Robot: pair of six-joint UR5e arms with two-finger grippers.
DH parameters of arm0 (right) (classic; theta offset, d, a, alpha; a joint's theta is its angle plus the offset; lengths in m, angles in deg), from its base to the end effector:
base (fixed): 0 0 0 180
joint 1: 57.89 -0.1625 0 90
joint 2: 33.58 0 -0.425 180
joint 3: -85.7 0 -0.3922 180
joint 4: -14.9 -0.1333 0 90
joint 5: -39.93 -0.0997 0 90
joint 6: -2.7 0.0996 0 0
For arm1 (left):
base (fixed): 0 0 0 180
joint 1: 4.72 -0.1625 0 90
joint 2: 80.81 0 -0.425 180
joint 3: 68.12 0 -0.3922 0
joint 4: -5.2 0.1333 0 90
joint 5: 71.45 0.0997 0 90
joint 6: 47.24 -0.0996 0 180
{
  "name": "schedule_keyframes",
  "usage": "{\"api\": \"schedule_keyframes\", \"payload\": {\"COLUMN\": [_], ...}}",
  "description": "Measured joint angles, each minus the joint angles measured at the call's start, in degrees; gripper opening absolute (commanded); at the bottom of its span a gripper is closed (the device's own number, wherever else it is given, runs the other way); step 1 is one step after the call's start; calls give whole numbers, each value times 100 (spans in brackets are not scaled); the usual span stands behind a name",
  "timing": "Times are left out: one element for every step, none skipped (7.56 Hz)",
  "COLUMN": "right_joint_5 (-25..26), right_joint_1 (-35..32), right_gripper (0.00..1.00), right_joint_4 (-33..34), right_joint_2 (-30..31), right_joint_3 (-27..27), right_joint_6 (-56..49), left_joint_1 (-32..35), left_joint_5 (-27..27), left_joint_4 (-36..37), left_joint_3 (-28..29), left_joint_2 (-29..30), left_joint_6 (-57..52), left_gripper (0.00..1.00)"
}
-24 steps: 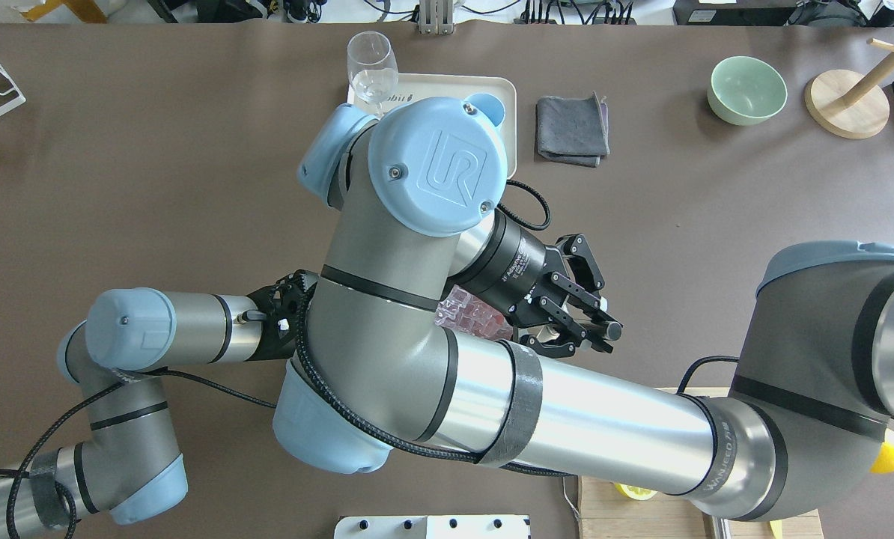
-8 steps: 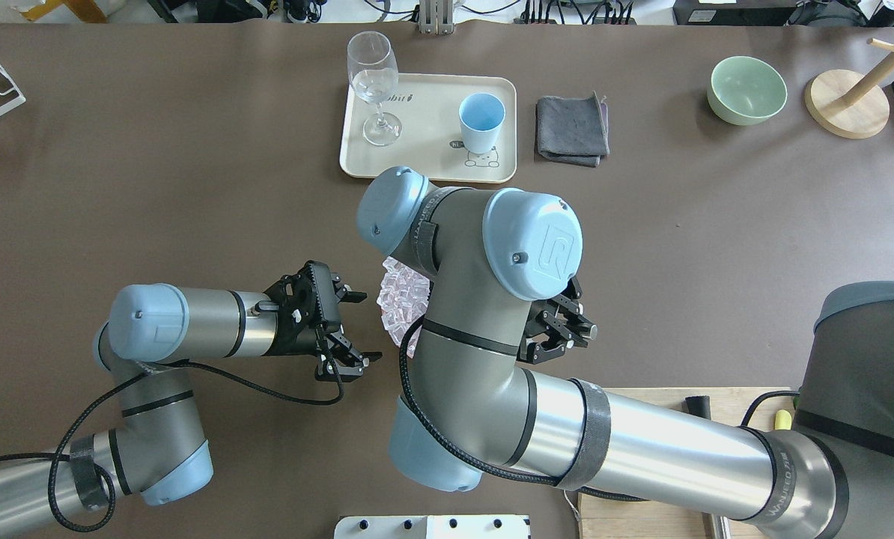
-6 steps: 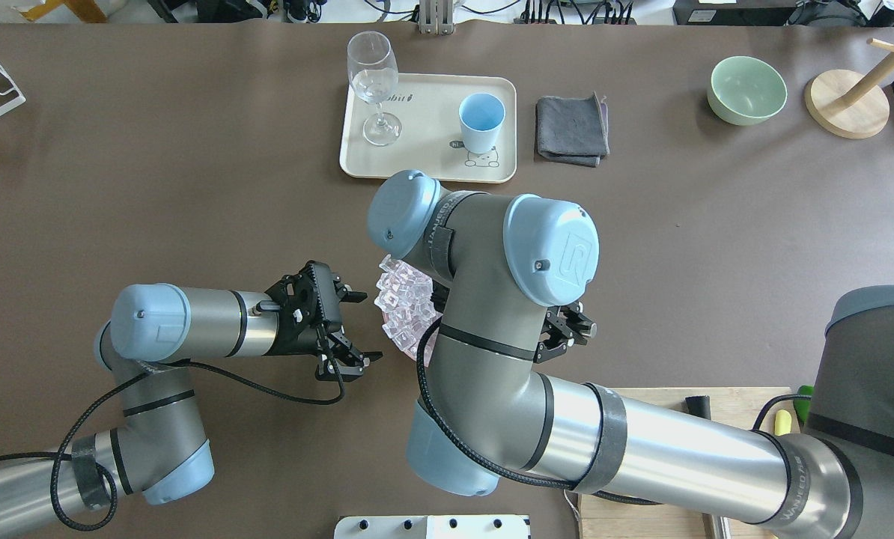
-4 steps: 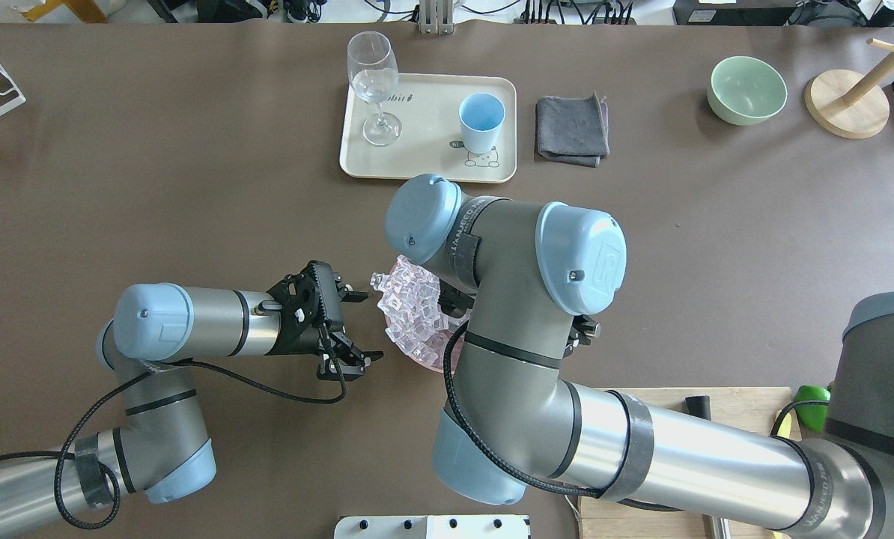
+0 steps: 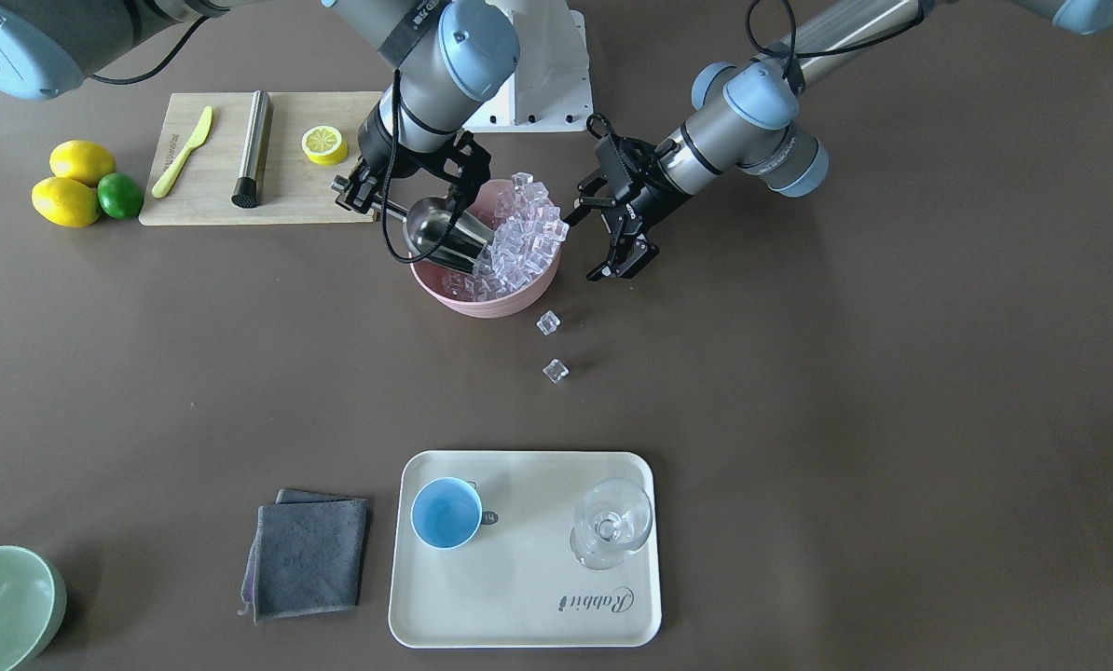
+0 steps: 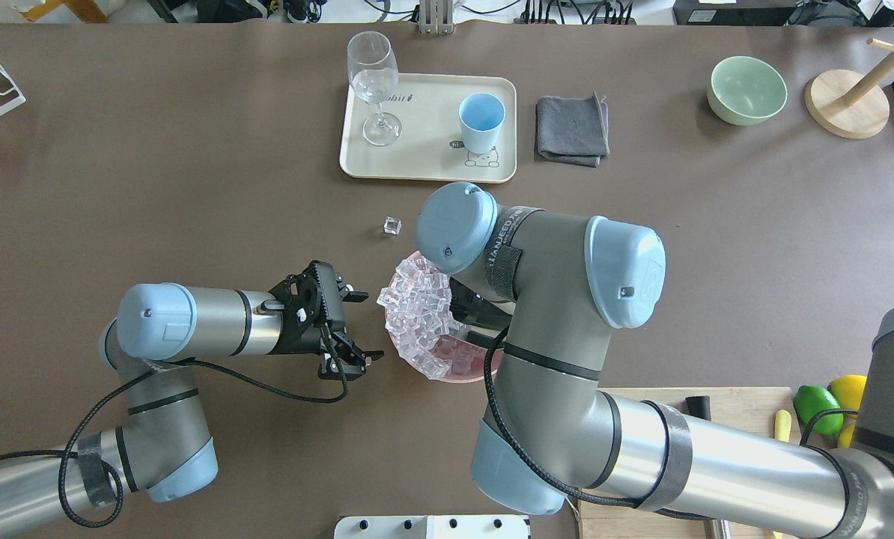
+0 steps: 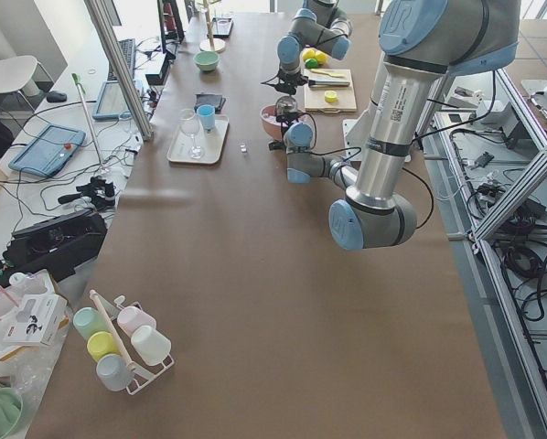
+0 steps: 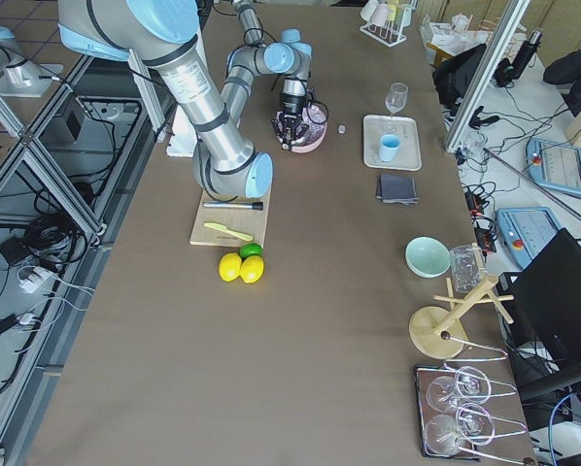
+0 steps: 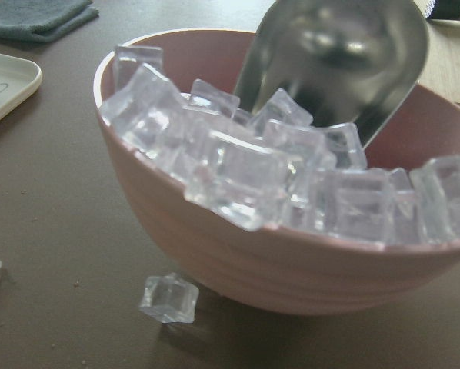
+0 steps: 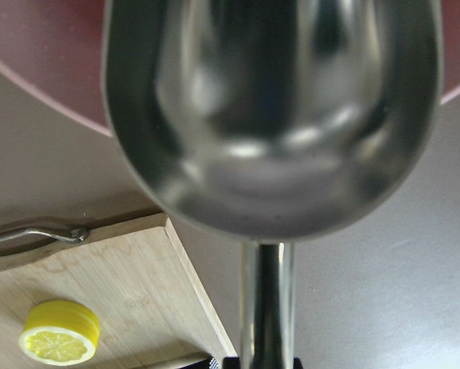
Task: Put ice in cup with scoop
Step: 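Drag the scoop through the ice with the right gripper while the left steadies the bowl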
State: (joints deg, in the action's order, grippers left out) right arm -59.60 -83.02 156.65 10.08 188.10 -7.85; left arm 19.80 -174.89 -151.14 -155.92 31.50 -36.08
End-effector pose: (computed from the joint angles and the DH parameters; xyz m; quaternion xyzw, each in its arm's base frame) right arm -0.5134 -0.3699 0.2060 0.0162 -0.1015 -0.6124 0.7838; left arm 0.5297 -0.3627 0.3273 0.4808 0.4886 0.4016 0.6073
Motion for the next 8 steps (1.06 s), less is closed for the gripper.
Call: {"api": "schedule_keyframes", "payload": {"right_joint_5": [1, 2, 3, -5, -6, -5, 0, 15], "right_joint_1": [0, 0, 0, 0, 0, 0, 0, 0], "right_gripper": [0, 0, 0, 0, 0, 0, 0, 0], "right_joint_4": [-30, -78, -194, -317, -385, -427, -501, -623], "right_joint_2": [-1, 3, 27, 49, 57, 61, 70, 121], "right_joint_3": [10, 10, 4, -8, -14, -19, -36, -45], "right_joint_6": [-52, -80, -107, -205, -287, -331, -359, -376], "left_joint_1": [0, 0, 4, 3, 2, 1, 0, 0], "left_joint_5": [0, 0, 1, 4, 3, 2, 0, 0], "left_joint_4": [-7, -30, -76, -107, -122, -128, -131, -132], "left_joint_3": [6, 22, 42, 56, 79, 99, 114, 132], "left_joint_2": [0, 0, 1, 2, 10, 16, 31, 49], "left_joint_6": [0, 5, 12, 20, 24, 25, 26, 27], "left_gripper": [98, 98, 98, 98, 98, 98, 98, 98]}}
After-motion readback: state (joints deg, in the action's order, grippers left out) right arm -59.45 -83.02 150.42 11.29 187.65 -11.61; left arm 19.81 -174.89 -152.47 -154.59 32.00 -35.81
